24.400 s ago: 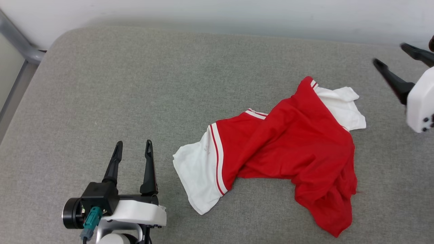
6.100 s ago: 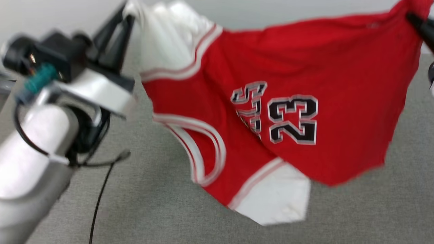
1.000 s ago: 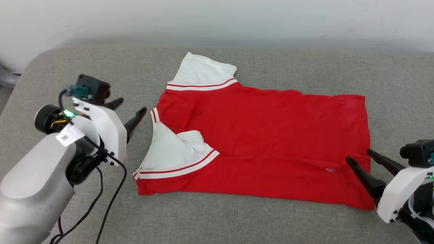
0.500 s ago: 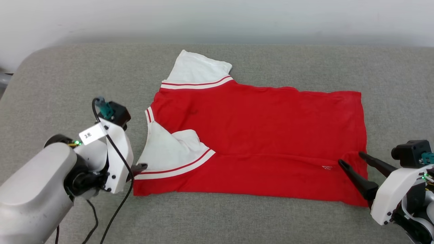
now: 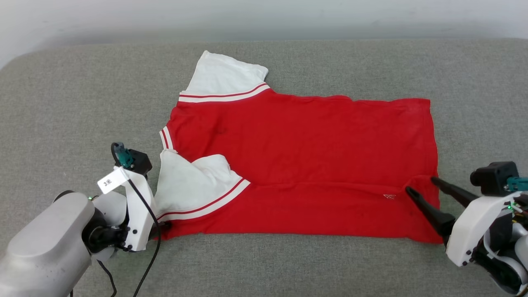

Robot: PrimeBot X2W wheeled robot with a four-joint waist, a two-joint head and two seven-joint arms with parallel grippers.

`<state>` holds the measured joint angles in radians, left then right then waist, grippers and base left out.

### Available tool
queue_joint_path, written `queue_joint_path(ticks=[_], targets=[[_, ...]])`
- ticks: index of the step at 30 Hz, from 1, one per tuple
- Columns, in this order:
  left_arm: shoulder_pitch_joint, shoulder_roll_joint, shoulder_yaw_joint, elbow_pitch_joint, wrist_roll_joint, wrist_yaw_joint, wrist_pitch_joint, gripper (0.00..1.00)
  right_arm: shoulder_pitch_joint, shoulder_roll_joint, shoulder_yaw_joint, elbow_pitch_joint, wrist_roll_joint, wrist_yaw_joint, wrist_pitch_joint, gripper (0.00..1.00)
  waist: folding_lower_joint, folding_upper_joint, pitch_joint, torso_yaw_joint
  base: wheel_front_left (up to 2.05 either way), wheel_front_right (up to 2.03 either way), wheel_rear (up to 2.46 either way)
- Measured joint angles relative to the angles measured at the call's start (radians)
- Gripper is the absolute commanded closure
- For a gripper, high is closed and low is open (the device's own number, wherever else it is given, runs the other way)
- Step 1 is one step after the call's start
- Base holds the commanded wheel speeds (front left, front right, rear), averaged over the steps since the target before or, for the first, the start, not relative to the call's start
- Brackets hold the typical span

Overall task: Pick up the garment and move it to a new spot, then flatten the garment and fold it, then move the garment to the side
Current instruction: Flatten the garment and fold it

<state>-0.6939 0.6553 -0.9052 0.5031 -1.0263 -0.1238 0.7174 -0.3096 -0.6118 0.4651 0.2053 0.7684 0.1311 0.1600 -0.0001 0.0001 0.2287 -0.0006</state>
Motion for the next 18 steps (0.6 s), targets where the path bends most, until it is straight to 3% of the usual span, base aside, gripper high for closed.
queue_joint_path(ticks=[1,3,10,18], targets=[[0.000,-0.002,-0.003,0.008,0.000,-0.002,-0.005,0.00,-0.001,-0.002,-0.001,-0.001,-0.003,0.000,-0.001,0.00,0.0000,0.0000,-0.001,-0.001,0.00,0.00,0.00],[0.003,-0.005,-0.006,0.020,-0.013,-0.004,-0.015,1.00,-0.012,-0.010,-0.004,-0.005,-0.015,0.000,-0.002,0.00,-0.0001,-0.0001,-0.005,-0.003,0.00,0.00,0.00],[0.024,-0.010,-0.035,0.021,-0.018,-0.005,-0.089,1.00,-0.083,-0.055,-0.032,-0.064,-0.046,0.000,0.034,0.00,0.0000,0.0000,-0.046,0.000,0.00,0.00,0.00],[0.023,0.043,-0.097,-0.094,0.014,-0.005,-0.166,1.00,-0.121,-0.154,-0.062,-0.133,-0.030,0.000,0.241,0.00,0.0001,0.0000,-0.083,0.020,0.00,0.00,0.00]])
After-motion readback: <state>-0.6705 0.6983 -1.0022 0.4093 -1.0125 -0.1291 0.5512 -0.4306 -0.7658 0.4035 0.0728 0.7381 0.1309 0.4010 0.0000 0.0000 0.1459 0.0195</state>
